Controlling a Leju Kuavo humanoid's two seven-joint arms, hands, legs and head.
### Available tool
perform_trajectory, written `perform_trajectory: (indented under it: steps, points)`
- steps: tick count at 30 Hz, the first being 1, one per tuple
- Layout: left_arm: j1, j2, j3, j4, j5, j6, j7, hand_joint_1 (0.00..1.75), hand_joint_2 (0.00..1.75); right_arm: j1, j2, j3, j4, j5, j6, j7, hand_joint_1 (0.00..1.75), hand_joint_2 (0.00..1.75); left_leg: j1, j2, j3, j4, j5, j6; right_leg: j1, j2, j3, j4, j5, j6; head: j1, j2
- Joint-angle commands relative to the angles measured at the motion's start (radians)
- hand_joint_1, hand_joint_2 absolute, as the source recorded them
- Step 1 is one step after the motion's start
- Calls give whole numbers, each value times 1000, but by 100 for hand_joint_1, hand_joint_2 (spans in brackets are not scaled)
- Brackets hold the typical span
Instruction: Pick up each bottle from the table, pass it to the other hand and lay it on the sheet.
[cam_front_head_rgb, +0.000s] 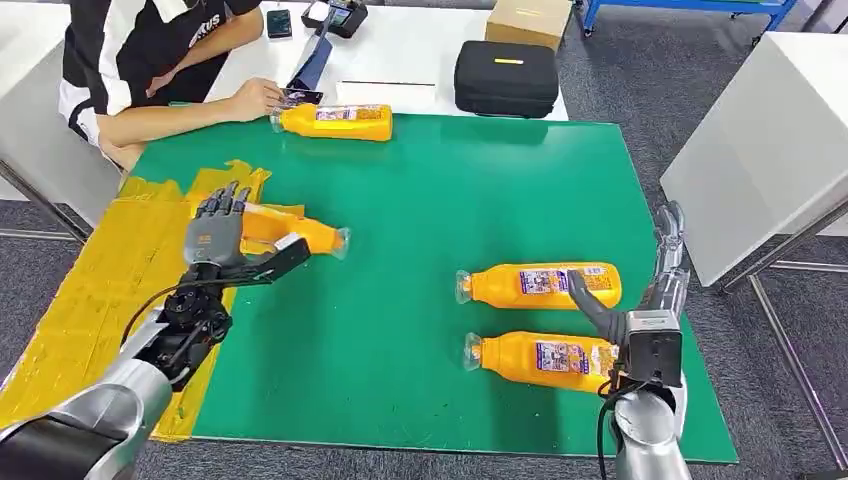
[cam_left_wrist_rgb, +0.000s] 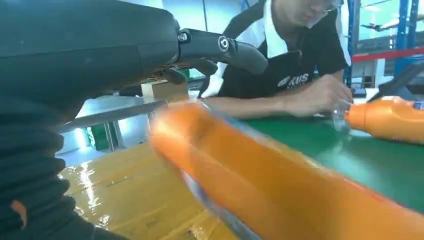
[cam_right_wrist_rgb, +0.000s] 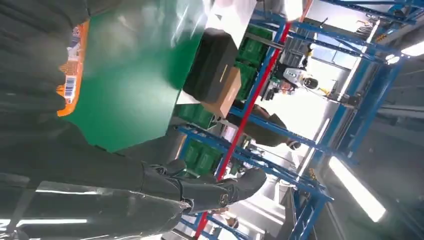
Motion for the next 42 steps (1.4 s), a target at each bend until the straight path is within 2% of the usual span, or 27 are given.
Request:
perform_trajectory:
  steps: [1, 4, 6, 7, 12, 13, 14, 15, 16, 17, 18, 20, 22, 24, 27, 32, 35, 37, 40, 42]
  points:
    - [-34, -6, 40, 47, -7, -2, -1, 0, 0, -27, 19, 5, 18, 11, 9, 7, 0, 175, 0, 0, 8, 2, -5, 0, 1, 2, 7, 1, -4, -7, 0, 0]
    - [-34, -6, 40, 47, -7, -2, -1, 0, 0, -27, 19, 5, 18, 11, 9, 7, 0, 175, 0, 0, 4, 0, -3, 0, 1, 1, 4, 0, -2, -4, 0, 0]
    - [-34, -6, 40, 47, -7, -2, -1, 0, 0, -27, 19, 5, 18, 11, 9, 7, 0, 175, 0, 1, 10, 2, -6, 1, 1, 2, 9, 2, -5, -8, 0, 0]
    - [-33, -7, 41, 46, -7, 0, 0, 0, 0, -28, 18, 6, 19, 12, 9, 7, 0, 175, 0, 0, 5, 1, -3, 0, 1, 2, 5, 1, -2, -5, 0, 0]
    - [-29, -8, 46, 46, -9, 1, -7, 0, 0, -38, 18, 13, 29, 22, 10, 9, 0, 175, 1, 1, 8, 2, -5, 0, 1, 2, 7, 2, -4, -7, 0, 0]
    - [-27, -9, 53, 43, -4, 3, -17, 0, 0, -43, 17, 17, 35, 27, 9, 11, 0, 175, 0, 0, 4, 0, -2, 0, 1, 1, 3, 0, -2, -4, 0, 0]
    - [-25, -26, 148, 27, 76, 20, -104, 0, 0, -53, 10, 41, 51, 99, -25, 19, 0, 175, 0, 1, 4, 0, -2, 0, 1, 2, 3, 0, -1, -4, 0, 0]
    - [-29, -48, 283, 3, 229, -33, -246, 0, 0, -49, -1, 66, 48, 230, -104, 35, 0, 175, 1, 1, 8, 2, -5, 1, 1, 3, 7, 1, -4, -7, 0, 0]
    - [-42, -62, 379, -8, 340, -91, -340, 0, 0, -47, -8, 84, 43, 298, -131, 57, 0, 175, 0, 1, 5, 1, -3, 0, 1, 2, 5, 0, -2, -5, 0, 0]
    - [-59, -71, 463, -18, 443, -170, -429, 0, 175, -50, -22, 105, 41, 356, -133, 80, 0, 175, 1, 0, 3, 1, -2, 0, 1, 1, 3, 0, -2, -4, 0, 0]
    - [-78, -77, 528, -35, 528, -258, -493, 0, 175, -61, -41, 129, 47, 428, -138, 112, 0, 175, 1, 0, 5, 2, -4, 0, 1, 1, 5, 2, -3, -6, 0, 0]
    - [-102, -83, 578, -72, 632, -454, -597, 0, 175, -104, -85, 162, 104, 567, -129, 209, 0, 175, 1, 0, 1, 2, -2, 0, 2, 1, 1, 1, -1, -4, 0, 0]
    - [-122, -100, 609, -108, 722, -610, -610, 0, 175, -188, -120, 198, 213, 684, -77, 302, 0, 175, 1, 1, 2, 3, -2, 1, 2, 2, 1, 1, -1, -4, 0, 0]
    - [-141, -123, 616, -124, 793, -715, -565, 0, 175, -275, -150, 235, 327, 734, 21, 350, 0, 175, 1, 3, 3, 3, -3, 1, 2, 4, 3, 1, -1, -5, 0, 0]
    - [-145, -172, 582, -134, 824, -745, -533, 0, 175, -356, -184, 269, 461, 820, 100, 421, 0, 175, 1, 1, 3, 2, 0, 2, 1, 2, 4, 0, 1, -4, 0, 0]
    - [-101, -231, 511, -195, 955, -730, -538, 0, 175, -583, -192, 326, 765, 811, 182, 356, 0, 175, 0, 1, 3, 2, 1, 4, 0, 2, 5, 0, 2, -1, 0, 0]
    - [-75, -252, 456, -264, 1022, -730, -544, 0, 175, -688, -173, 347, 904, 804, 192, 369, 0, 175, -1, 4, 6, 3, -1, 4, 0, 5, 7, 1, 2, -3, 0, 0]
    - [-60, -258, 424, -299, 1052, -727, -532, 0, 175, -724, -163, 355, 952, 793, 208, 364, 0, 175, -1, 1, 2, 1, 2, 3, 0, 2, 4, 0, 4, 1, 0, 0]
    - [-56, -259, 407, -312, 1065, -717, -523, 0, 175, -741, -158, 361, 980, 787, 218, 360, 0, 175, -1, 1, 7, 2, -1, 3, 0, 3, 8, 2, 1, -3, 0, 0]
    - [-53, -255, 385, -312, 1103, -683, -519, 0, 175, -750, -152, 369, 1009, 766, 225, 339, 0, 175, -1, 1, 3, 1, 2, 4, 0, 1, 5, 0, 2, 0, 0, 0]
